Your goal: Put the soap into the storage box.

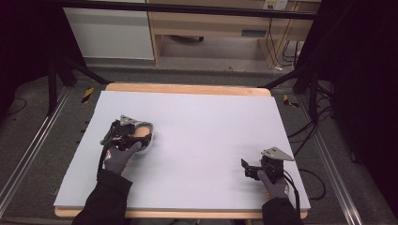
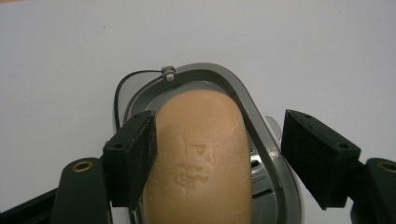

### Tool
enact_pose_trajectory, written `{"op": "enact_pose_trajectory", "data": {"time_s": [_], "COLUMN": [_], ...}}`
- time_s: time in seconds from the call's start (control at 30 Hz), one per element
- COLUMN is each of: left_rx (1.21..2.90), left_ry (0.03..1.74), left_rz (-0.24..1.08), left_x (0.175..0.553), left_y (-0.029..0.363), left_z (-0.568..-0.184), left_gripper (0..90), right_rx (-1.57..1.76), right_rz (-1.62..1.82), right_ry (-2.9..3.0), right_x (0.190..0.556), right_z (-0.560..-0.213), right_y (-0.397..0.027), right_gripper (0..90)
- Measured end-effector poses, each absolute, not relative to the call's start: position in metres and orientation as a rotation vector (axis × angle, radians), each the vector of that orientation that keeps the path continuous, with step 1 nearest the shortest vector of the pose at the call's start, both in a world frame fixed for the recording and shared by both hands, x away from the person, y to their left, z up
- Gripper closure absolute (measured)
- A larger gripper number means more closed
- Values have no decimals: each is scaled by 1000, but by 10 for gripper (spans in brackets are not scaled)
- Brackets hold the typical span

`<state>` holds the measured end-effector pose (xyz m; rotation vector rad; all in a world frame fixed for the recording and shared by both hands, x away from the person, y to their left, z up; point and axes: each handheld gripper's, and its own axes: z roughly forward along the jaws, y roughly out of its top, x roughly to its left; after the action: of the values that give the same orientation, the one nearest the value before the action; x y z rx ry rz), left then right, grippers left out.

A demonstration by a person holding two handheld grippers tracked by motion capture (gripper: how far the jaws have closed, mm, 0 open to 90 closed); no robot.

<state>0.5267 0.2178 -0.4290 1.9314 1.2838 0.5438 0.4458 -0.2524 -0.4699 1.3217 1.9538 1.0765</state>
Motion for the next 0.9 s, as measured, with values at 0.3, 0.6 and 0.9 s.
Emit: {"op": "enact_pose_trajectory", "data": {"time_s": [0.3, 0.6, 0.9], "left_rx": [1918, 1914, 1908], "left_ry": [1254, 1222, 1191], "left_rz": [543, 543, 536], "left_x": [521, 512, 491], "left_y": [219, 218, 231], "left_z": [-421, -414, -408], "left_gripper": [264, 262, 253], "right_rx": [1324, 1336, 1332], "right_rz": [1075, 1083, 1078], "right_ry": [1952, 1943, 1938], "right_x": [446, 445, 445], "right_z": [-470, -468, -469], "right_y": [-253, -253, -255], "right_gripper": [39, 39, 39]}}
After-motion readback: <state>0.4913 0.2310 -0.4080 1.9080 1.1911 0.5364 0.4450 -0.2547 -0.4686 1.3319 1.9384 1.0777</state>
